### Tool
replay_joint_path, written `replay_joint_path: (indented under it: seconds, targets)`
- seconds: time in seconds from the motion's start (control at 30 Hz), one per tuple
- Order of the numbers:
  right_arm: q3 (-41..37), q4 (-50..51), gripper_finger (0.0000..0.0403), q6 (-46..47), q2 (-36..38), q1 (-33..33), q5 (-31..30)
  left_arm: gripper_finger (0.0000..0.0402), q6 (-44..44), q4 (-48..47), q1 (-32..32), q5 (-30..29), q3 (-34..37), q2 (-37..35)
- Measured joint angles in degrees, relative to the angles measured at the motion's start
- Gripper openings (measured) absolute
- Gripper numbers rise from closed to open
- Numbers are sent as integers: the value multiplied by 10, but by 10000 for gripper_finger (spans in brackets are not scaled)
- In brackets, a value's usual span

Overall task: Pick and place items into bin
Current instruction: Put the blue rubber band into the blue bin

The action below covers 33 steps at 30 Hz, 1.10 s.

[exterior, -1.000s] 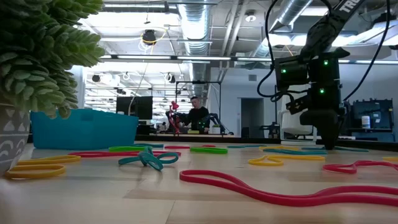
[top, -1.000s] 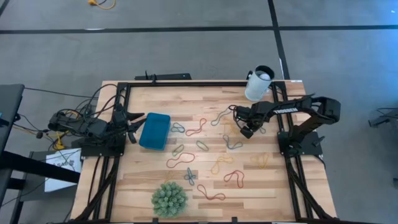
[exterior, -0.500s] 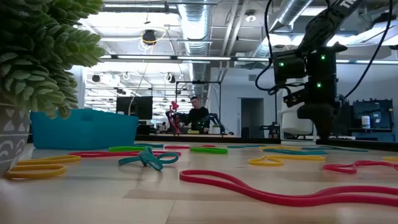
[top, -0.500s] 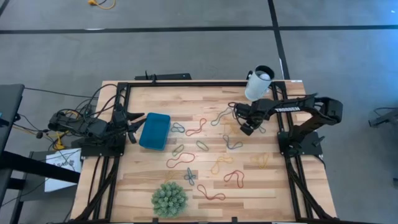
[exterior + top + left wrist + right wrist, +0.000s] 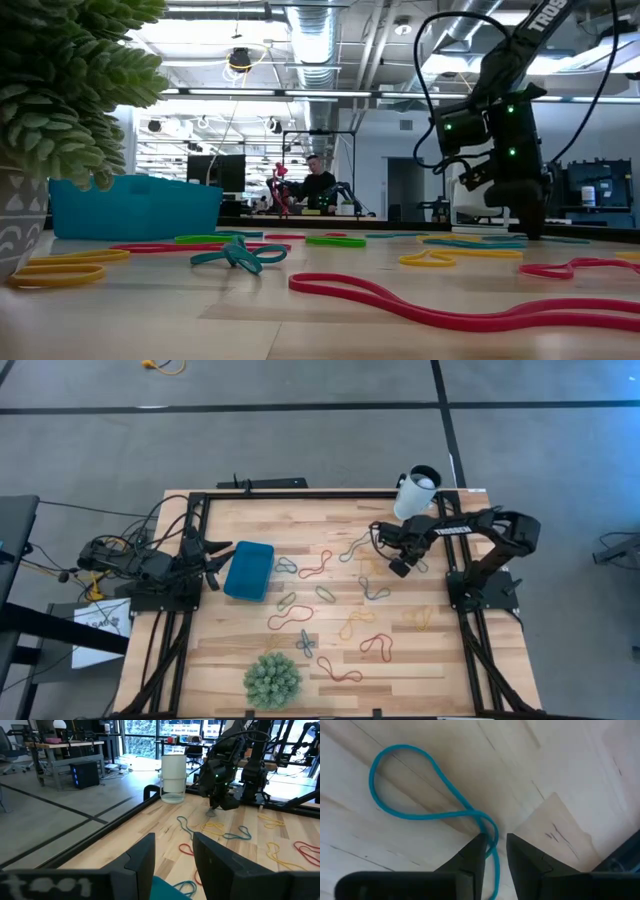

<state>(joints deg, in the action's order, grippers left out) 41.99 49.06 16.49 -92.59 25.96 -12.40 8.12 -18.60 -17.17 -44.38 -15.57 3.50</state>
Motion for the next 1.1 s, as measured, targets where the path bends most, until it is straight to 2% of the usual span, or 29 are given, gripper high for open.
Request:
replay_joint_path:
  seconds: [0.17, 0.33, 0.57, 0.7, 0.93, 1.1]
  targets:
    - [0, -1, 61, 3, -4, -5, -1, 121, 0, 0, 0, 0, 0, 0]
    - [-4, -13, 8, 16, 12, -17, 3, 121, 0, 0, 0, 0, 0, 0]
    - [10, -11, 3, 88, 12, -56, -9, 121, 9, 2, 0, -19, 0, 0]
    - [60, -32, 1, 105, 14, -94, -18, 121, 9, 18, 0, -49, 0, 0]
    - [201, -40, 1, 74, 14, -152, -76, 121, -26, 50, 0, -39, 0, 0]
    - [264, -208, 0, -43, 14, -175, -81, 121, -86, 95, 0, -5, 0, 0]
